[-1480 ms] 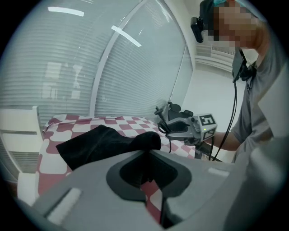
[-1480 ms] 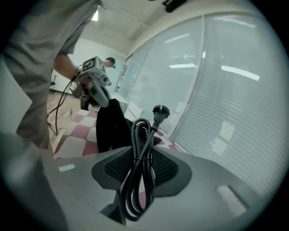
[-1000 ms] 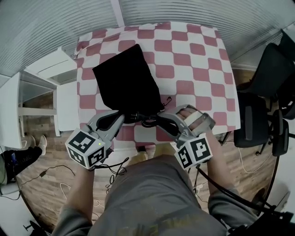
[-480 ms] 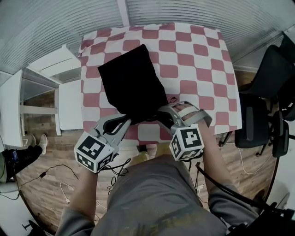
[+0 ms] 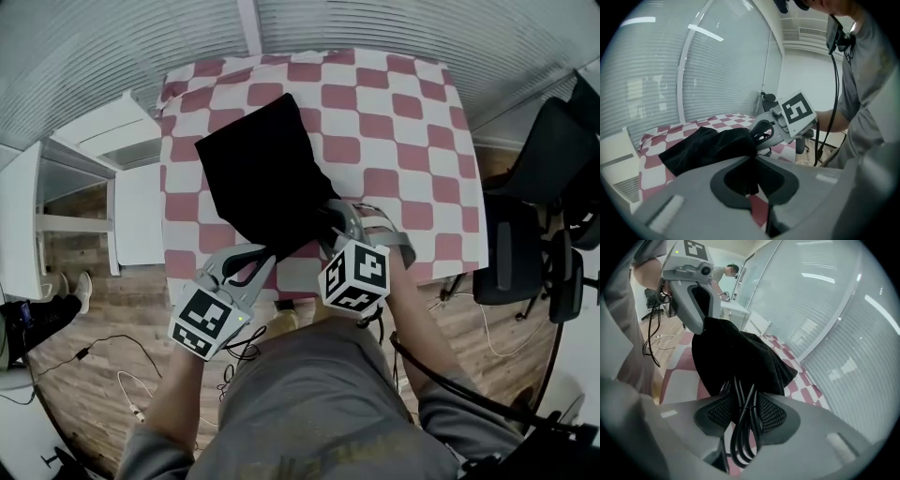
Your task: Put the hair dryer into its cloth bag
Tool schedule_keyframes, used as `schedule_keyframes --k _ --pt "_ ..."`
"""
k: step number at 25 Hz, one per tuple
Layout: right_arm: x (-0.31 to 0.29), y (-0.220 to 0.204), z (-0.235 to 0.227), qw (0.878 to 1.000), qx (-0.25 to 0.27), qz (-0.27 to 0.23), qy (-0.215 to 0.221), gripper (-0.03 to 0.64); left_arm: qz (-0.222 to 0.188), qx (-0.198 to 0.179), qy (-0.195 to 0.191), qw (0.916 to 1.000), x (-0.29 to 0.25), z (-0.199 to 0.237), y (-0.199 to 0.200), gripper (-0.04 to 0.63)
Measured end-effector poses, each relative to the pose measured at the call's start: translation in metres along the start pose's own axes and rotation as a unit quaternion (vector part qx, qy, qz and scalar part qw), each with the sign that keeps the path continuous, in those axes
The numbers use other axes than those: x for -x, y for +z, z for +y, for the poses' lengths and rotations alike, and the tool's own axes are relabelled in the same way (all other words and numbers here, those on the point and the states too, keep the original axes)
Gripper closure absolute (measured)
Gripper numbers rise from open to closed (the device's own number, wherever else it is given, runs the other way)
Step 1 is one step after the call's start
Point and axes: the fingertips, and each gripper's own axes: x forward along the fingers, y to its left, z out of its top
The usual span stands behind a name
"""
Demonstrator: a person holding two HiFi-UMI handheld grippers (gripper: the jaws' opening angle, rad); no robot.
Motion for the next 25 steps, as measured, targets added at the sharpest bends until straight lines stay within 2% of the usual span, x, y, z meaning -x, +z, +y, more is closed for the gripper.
schedule_keyframes --k 2,4,6,9,13,15,19,22,25 --pt "-0.002 0.001 0.001 1.0 -0.012 -0.013 0.016 0.43 -0.006 0.015 0.002 0.9999 -0.003 0.002 0.0 0.578" --pt "0.001 0.002 0.006 0.999 -0.014 -0.024 0.047 0.371 -0.012 0.029 0.005 0.9995 -0.004 0.004 0.001 0.578" --pt "0.007 0.001 0.01 0.997 -0.01 -0.033 0.069 0.343 -0.015 0.037 0.009 0.9992 -0.004 0.005 0.001 0.578" --pt "0.022 -0.002 0.011 0.995 -0.003 -0.052 0.089 0.333 -0.016 0.043 0.016 0.9988 -0.003 0.006 0.003 0.578" --pt "0.05 -0.003 0.001 0.988 -0.021 -0.105 0.115 0.335 -0.006 0.048 0.022 0.9986 -0.004 0.006 0.005 0.578" --pt "0.061 -0.008 -0.015 0.984 -0.045 -0.134 0.113 0.356 -0.004 0.048 0.023 0.9986 -0.003 0.005 0.003 0.578" --pt "0.056 -0.029 -0.05 0.981 -0.083 -0.146 0.099 0.473 -0.008 0.057 0.026 0.998 -0.001 0.005 0.001 0.578" --pt "0.04 -0.04 -0.06 0.982 -0.071 -0.138 0.11 0.499 -0.006 0.065 0.032 0.9973 -0.002 0.004 0.005 0.578" --pt "0.017 -0.048 -0.075 0.985 -0.05 -0.131 0.101 0.546 -0.002 0.072 0.041 0.9966 -0.002 0.005 0.008 0.578"
